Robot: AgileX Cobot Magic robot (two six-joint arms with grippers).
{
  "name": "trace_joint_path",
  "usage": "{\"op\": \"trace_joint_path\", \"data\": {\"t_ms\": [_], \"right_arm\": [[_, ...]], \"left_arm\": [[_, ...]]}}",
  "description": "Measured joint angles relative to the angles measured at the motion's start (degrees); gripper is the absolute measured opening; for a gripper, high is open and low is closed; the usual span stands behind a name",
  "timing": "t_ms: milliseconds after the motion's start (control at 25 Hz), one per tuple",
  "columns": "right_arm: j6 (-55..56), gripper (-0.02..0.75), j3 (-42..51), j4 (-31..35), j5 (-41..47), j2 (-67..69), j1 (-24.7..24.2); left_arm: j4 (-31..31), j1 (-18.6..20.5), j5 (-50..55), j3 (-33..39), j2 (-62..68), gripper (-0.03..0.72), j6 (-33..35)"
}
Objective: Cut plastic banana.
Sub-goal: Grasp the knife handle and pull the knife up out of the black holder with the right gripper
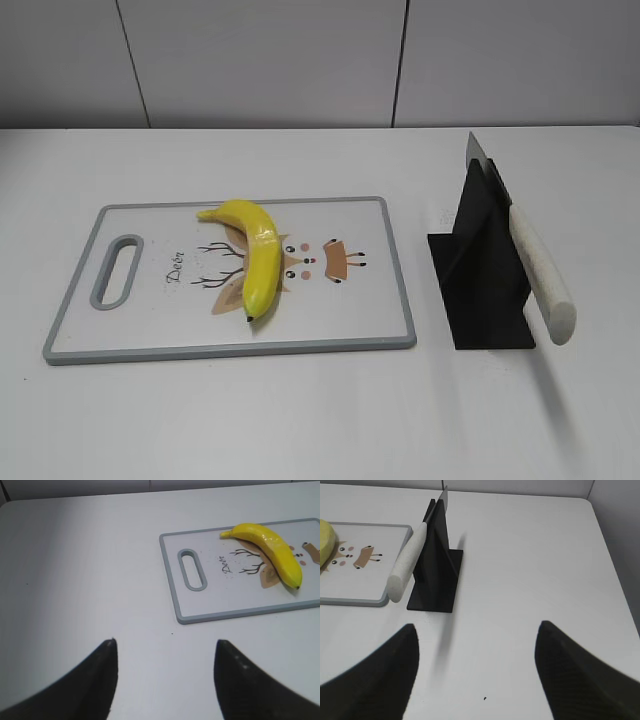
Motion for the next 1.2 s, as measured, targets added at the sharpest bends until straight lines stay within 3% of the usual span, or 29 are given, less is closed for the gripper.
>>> {"op": "trace_joint_path", "data": {"t_ms": [1200], "right_arm": [[0.0,0.552,0.0,0.0,0.0,0.0,0.0]], "left_arm": [[0.0,0.0,0.0,0.0,0.0,0.567,0.0]]}}
